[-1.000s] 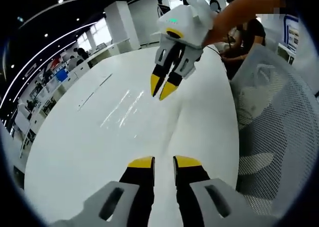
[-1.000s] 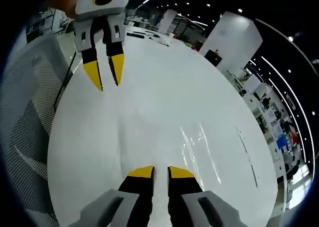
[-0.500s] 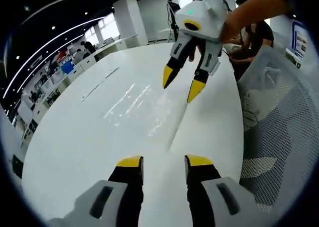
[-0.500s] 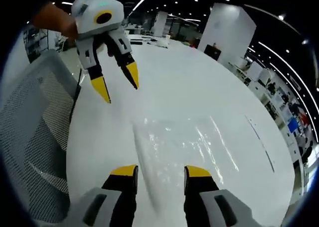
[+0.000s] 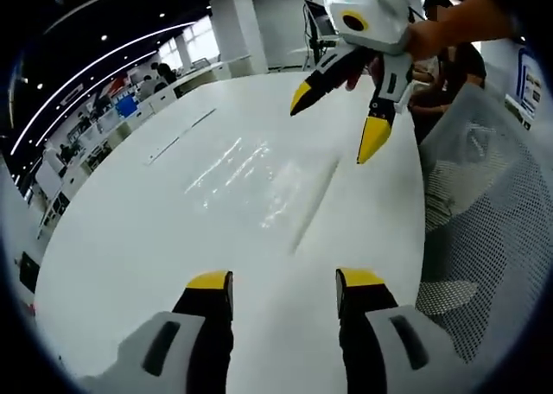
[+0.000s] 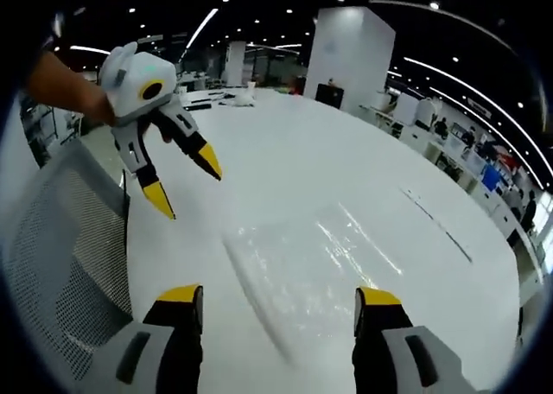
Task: Open the resealable bag by pulling the two sides of the seal apart until the entire bag opening is separated and visibly accessible.
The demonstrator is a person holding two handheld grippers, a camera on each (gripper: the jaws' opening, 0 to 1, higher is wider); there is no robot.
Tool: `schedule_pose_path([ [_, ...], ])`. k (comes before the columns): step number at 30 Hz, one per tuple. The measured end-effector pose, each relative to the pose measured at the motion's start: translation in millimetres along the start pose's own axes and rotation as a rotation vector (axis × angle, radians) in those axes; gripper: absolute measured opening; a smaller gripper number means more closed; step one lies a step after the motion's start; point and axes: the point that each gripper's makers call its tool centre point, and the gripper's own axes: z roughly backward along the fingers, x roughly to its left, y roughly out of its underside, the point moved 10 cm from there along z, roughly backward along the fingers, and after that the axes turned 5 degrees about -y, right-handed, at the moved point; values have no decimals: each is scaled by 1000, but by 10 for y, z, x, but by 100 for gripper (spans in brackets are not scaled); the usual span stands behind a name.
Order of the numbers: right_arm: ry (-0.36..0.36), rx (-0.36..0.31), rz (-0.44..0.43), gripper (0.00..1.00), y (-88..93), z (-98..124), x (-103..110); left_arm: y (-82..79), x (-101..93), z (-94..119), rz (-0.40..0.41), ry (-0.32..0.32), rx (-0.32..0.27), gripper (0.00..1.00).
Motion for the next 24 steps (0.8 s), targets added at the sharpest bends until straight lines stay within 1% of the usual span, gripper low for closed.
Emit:
schedule_pose_path([
  [3,14,-29,-80,81,76,50,34,9,-6,5,17,-11,5,59],
  [5,19,-37,-104,83,131,84,58,22,-14,17,40,-18,8,65],
  [6,22,-37,-112,85,152,98,74,29,-20,25,66,-23,9,69],
  [8,26,-44,-152,89,205,122,103,42,-37,35,113,-15,13,75],
  [9,37,-57,-180,92,224,137,113,47,-41,39,137,-11,3,77],
  [11,41,-80,-244,96,260,174,142,61,-47,53,143,-15,4,81],
  [13,54,-101,-248,99,286,216,152,54,-67,73,153,-16,-7,83],
  [17,73,-123,-293,100,336,281,188,52,-95,88,156,-21,-5,92],
  [18,77,-127,-300,100,347,292,193,50,-99,96,156,-23,-6,92],
  [20,94,-129,-311,100,375,315,208,43,-96,109,161,-35,-20,93],
  [22,110,-135,-327,100,399,340,230,42,-92,123,167,-49,-30,97],
  [23,118,-143,-339,100,411,348,236,42,-90,134,180,-59,-44,98],
  [24,134,-152,-368,100,435,358,246,48,-90,140,188,-59,-50,99],
])
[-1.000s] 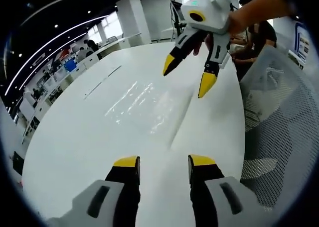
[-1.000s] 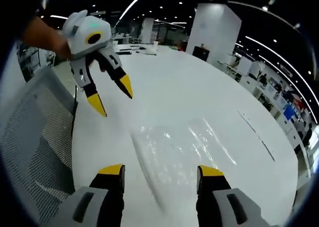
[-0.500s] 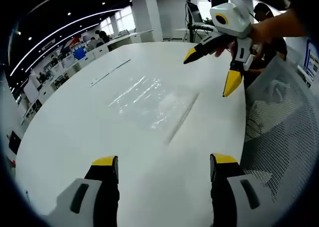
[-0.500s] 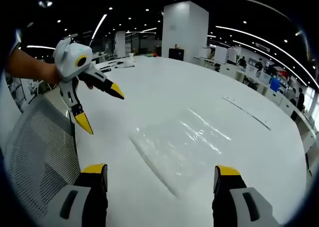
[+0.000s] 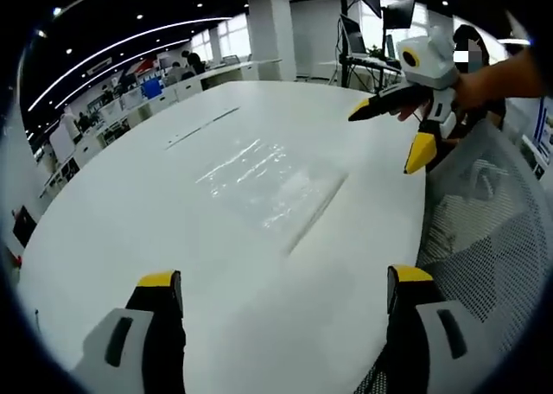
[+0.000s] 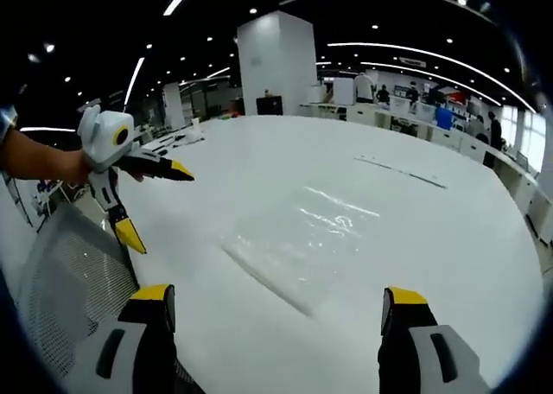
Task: Open the resealable bag by pulling the two sides of the seal apart until the entire bag opening is separated and visibly accessible.
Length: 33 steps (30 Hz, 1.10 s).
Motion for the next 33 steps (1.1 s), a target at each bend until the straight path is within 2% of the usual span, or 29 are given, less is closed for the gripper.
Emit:
schedule_pose_path([
  [2,7,-2,-8,100,35,11,0,27,-7,14,37,5,-5,99],
  [6,28,-15,-34,100,88,62,37,85,-67,55,49,7,-22,99],
  [13,41,-27,-21,100,166,119,79,142,-140,91,79,0,-28,99],
  [17,54,-42,23,100,159,117,114,156,-126,87,85,-22,-34,99],
  [27,75,-65,33,100,116,158,172,201,-179,121,66,-51,-32,98],
  [33,77,-58,49,100,155,154,196,251,-190,108,101,-52,-46,98],
])
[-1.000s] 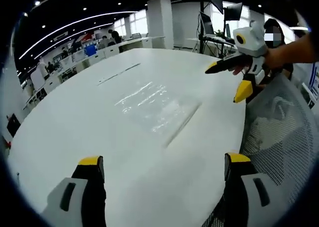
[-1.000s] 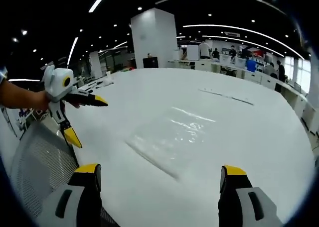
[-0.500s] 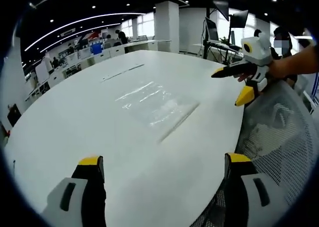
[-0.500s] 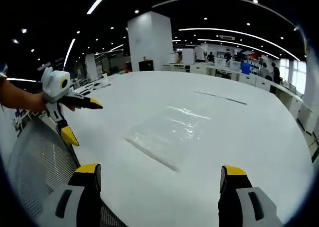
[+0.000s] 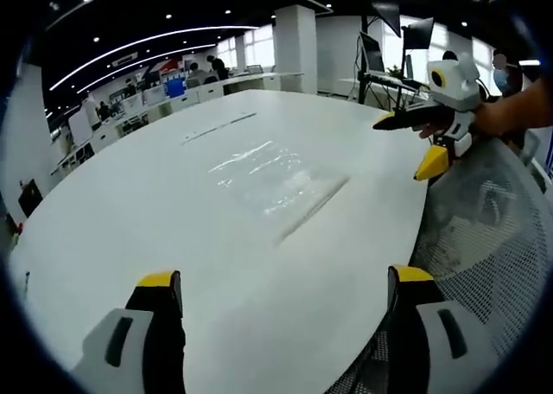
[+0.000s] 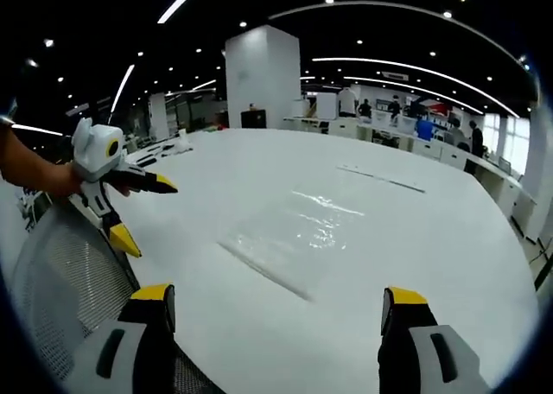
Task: Open the resealable bag by pulling the two sides of the seal apart until the entire bag opening is separated and visibly accessible.
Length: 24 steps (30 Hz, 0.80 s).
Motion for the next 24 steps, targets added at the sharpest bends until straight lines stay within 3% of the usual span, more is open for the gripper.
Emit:
schedule_pose_path([
  [15,22,13,-21,100,86,0,-19,81,-37,2,-33,-3,5,94],
  [24,21,22,-11,100,93,-11,-9,85,-15,9,-10,-6,-2,92],
])
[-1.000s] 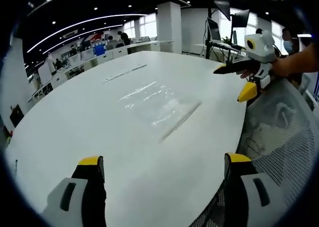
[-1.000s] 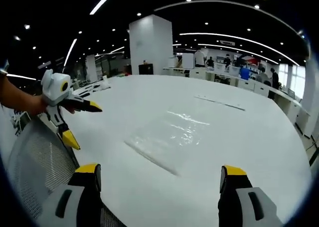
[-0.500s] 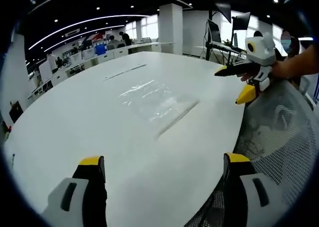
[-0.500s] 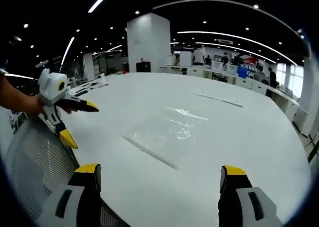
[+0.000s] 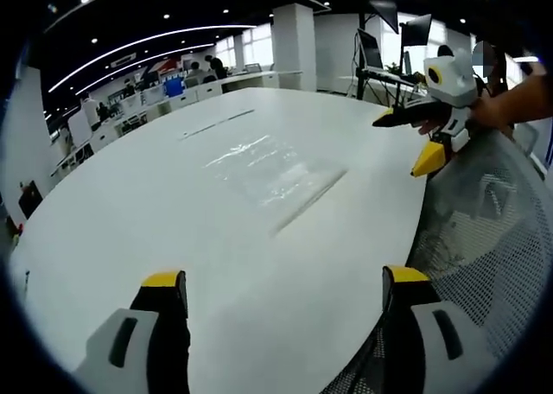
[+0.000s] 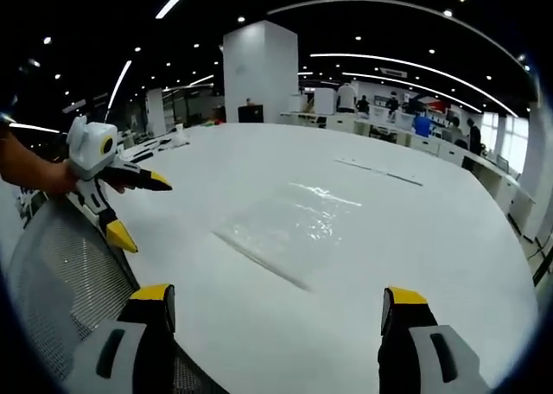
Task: Open the resealable bag by pulling the two sides of the seal apart until the entire bag opening is separated and visibly accessible.
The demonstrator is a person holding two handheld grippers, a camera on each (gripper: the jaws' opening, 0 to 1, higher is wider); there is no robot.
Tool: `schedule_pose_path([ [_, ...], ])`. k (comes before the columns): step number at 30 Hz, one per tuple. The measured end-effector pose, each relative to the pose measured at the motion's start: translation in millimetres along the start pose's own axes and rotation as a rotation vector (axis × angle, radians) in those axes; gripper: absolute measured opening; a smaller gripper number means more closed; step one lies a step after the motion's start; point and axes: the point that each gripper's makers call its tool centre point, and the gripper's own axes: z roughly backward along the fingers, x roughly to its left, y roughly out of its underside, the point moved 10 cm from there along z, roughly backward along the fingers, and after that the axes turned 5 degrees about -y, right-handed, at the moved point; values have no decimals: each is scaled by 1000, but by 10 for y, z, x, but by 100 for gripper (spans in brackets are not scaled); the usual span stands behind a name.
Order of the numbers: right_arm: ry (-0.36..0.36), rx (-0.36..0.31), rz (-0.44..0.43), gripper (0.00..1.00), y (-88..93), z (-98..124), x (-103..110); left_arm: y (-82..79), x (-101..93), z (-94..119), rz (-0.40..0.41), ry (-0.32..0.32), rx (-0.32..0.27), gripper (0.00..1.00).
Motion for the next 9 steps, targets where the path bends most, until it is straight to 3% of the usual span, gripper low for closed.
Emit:
schedule_pose_path([
  [9,8,4,-16,98,8,4,-9,22,-39,-26,-29,23,24,92],
])
